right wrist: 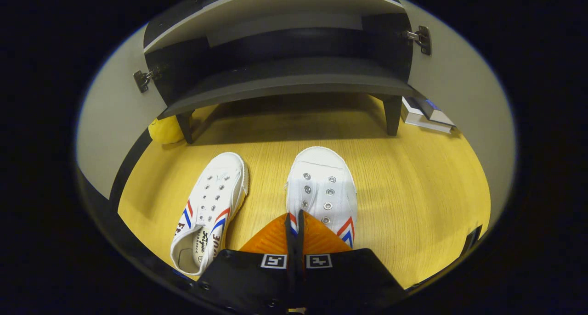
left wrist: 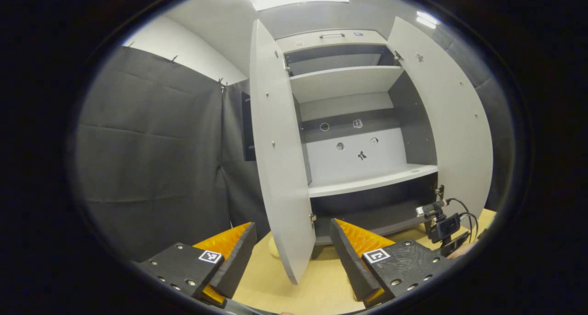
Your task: Grab one shoe with the right hand and put it into the shoe cabinet, grab the other shoe with the left hand and put it into the shoe cabinet; then close the right door with the right hand and the left door with the left hand.
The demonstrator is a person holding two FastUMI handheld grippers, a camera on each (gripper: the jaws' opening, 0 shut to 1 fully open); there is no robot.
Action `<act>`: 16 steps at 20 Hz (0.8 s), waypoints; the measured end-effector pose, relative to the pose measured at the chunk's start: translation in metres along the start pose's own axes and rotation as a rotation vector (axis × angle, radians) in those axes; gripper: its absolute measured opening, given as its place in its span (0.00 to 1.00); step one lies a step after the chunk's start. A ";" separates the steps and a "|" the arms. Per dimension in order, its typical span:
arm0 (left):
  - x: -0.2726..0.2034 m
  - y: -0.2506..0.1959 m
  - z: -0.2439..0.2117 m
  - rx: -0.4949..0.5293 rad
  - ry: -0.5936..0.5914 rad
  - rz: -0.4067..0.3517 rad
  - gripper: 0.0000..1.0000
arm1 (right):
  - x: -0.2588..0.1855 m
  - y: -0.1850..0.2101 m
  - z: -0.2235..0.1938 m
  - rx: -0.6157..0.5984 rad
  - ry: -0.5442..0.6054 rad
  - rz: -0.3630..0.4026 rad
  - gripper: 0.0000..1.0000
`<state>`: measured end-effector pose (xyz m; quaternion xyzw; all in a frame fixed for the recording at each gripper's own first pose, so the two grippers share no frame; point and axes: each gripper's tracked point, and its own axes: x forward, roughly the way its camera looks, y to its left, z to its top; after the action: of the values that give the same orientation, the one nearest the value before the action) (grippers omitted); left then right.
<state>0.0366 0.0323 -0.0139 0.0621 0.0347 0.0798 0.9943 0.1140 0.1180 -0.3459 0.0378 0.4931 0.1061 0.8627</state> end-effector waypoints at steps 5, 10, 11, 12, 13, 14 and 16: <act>0.002 -0.006 0.006 0.009 -0.017 -0.013 0.94 | -0.025 -0.002 0.022 0.002 -0.071 0.044 0.01; 0.003 -0.018 0.009 0.008 -0.032 -0.046 0.94 | -0.067 -0.006 0.061 0.025 -0.200 0.061 0.01; 0.003 -0.021 0.011 0.009 -0.036 -0.052 0.94 | -0.076 -0.008 0.071 0.028 -0.223 0.064 0.01; 0.004 -0.024 0.011 0.007 -0.037 -0.059 0.94 | -0.084 -0.008 0.079 0.035 -0.245 0.069 0.01; 0.004 -0.026 0.011 0.002 -0.039 -0.067 0.94 | -0.092 -0.009 0.088 0.046 -0.265 0.072 0.01; 0.004 -0.029 0.011 -0.004 -0.041 -0.075 0.95 | -0.099 -0.009 0.096 0.055 -0.278 0.078 0.01; 0.006 -0.034 0.013 -0.010 -0.047 -0.087 0.95 | -0.114 -0.010 0.111 0.075 -0.309 0.086 0.01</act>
<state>0.0488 -0.0012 -0.0057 0.0573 0.0134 0.0353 0.9976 0.1550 0.0872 -0.1946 0.1069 0.3560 0.1176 0.9209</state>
